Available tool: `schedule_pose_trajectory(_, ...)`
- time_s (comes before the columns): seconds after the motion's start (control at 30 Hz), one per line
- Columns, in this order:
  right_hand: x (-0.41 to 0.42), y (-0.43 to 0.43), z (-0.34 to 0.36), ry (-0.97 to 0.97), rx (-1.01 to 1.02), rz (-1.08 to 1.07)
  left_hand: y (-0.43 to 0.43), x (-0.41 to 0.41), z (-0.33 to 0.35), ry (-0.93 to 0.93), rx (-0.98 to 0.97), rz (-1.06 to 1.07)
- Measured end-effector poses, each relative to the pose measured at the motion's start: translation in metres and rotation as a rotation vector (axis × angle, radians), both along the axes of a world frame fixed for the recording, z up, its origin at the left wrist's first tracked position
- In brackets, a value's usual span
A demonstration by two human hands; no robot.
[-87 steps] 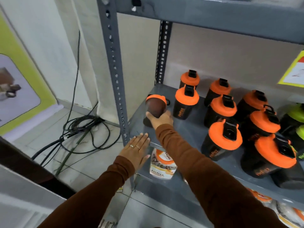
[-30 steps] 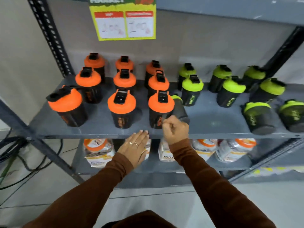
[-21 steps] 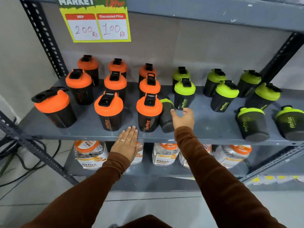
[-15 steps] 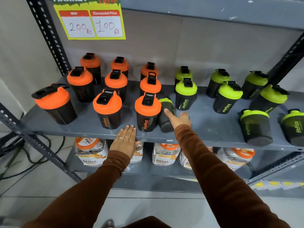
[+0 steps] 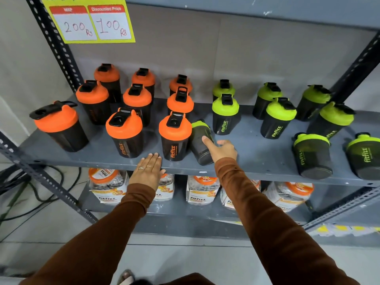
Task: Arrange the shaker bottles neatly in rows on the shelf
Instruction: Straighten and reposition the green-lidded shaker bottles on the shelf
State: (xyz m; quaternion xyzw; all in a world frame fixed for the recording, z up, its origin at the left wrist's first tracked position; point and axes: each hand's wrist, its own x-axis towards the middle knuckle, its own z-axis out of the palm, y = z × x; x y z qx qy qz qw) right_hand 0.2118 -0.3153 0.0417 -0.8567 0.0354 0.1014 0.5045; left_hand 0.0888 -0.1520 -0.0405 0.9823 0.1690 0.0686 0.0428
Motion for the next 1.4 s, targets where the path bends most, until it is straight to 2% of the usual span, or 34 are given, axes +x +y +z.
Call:
schedule_pose_trajectory(0.17,0.000,0.006,0.005,0.075,-0.013,0.084,0.000,0.003,0.005,0.076,0.002,0.027)
schedule_pose_trajectory(0.33,0.002,-0.001,-0.001,0.069,0.079,0.026,-0.001,0.002,0.009,0.117,0.012,0.027)
schedule_pose_trajectory(0.57,-0.015,-0.023,-0.023,-0.200,0.290,-0.086,-0.005,-0.001,0.008,0.032,-0.039,0.017)
schedule_pose_trajectory(0.73,-0.015,-0.032,-0.033,-0.378,0.306,-0.209,-0.004,0.000,0.006,0.008,-0.053,0.020)
schedule_pose_trajectory(1.07,-0.011,-0.025,-0.047,-0.422,0.115,-0.150,0.005,0.002,-0.001,-0.033,-0.055,-0.009)
schedule_pose_trajectory(1.4,-0.024,-0.031,-0.057,-0.455,0.034,-0.202,0.007,-0.001,-0.002,-0.030,-0.061,-0.059)
